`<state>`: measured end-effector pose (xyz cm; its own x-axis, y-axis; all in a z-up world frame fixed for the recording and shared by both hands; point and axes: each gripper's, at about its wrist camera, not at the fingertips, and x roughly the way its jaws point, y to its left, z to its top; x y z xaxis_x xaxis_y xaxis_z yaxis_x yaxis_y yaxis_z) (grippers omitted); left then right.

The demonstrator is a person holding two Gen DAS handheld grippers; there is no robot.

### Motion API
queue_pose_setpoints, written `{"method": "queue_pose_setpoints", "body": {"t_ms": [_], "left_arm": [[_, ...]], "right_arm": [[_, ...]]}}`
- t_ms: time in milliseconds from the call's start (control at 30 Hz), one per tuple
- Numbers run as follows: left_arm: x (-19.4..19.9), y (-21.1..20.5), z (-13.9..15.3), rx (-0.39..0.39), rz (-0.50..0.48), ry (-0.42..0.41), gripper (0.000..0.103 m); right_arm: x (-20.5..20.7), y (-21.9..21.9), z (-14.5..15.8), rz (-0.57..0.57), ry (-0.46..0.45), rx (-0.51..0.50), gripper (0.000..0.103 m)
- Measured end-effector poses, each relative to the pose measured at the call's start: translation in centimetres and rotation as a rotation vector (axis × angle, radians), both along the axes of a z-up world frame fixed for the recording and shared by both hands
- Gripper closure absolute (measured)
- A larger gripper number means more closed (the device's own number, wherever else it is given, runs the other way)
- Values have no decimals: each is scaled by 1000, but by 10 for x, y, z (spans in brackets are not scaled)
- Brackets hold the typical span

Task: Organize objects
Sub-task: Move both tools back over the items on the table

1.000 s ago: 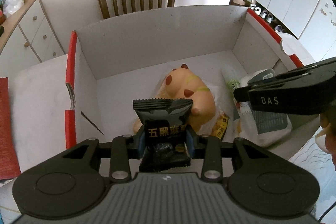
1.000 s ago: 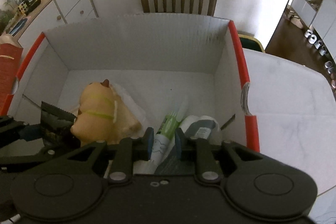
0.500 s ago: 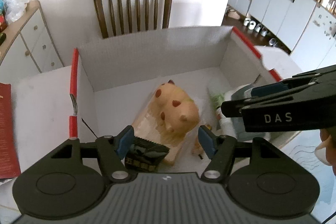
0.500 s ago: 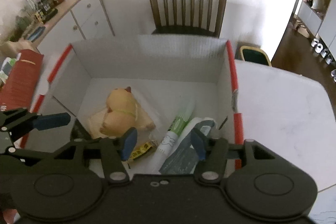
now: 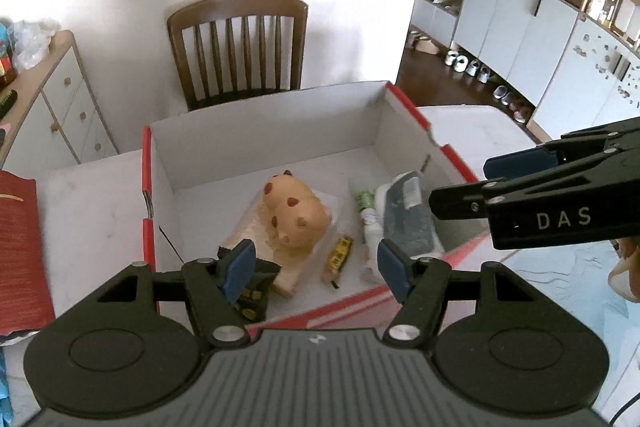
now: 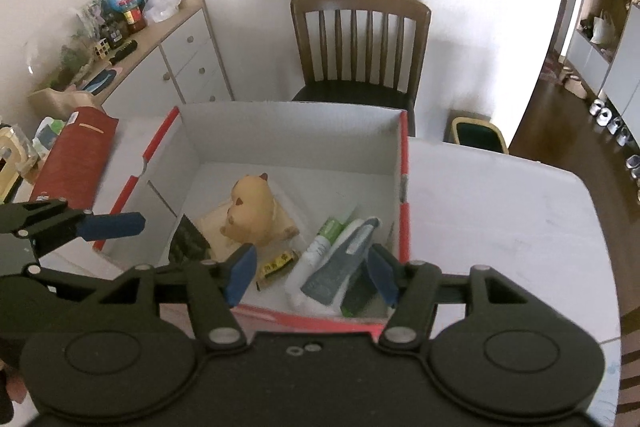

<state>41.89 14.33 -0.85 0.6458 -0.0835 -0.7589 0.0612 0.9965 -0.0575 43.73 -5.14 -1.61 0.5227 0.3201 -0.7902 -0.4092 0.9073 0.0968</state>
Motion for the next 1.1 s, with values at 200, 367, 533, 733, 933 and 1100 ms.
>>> {"method": "queue_pose_setpoints", "body": {"t_ms": [200,367,533,733,933,1100], "left_arm": [[-24,-12,17,1,-23,-25,37],[-44,-22,28,6,-33,-42,37],[-63,-30,32,4,-36,-50,37],[-84,-42,33,-13,-39,-50,37],[-107,-56,31,-13,-56,-40,37],[-128,-64,24,-34,-59,-34,28]], "right_arm": [[-25,-16,12,7,-21,7,41],[-45,-29,20,18,-37,11,40],[-66,-40,23,25,-33,24,39],[-89,-56,24,34,-37,34,39],[-115,-75,18,42,-26,55,36],[-136,-85,1,45,-8,48,34]]}}
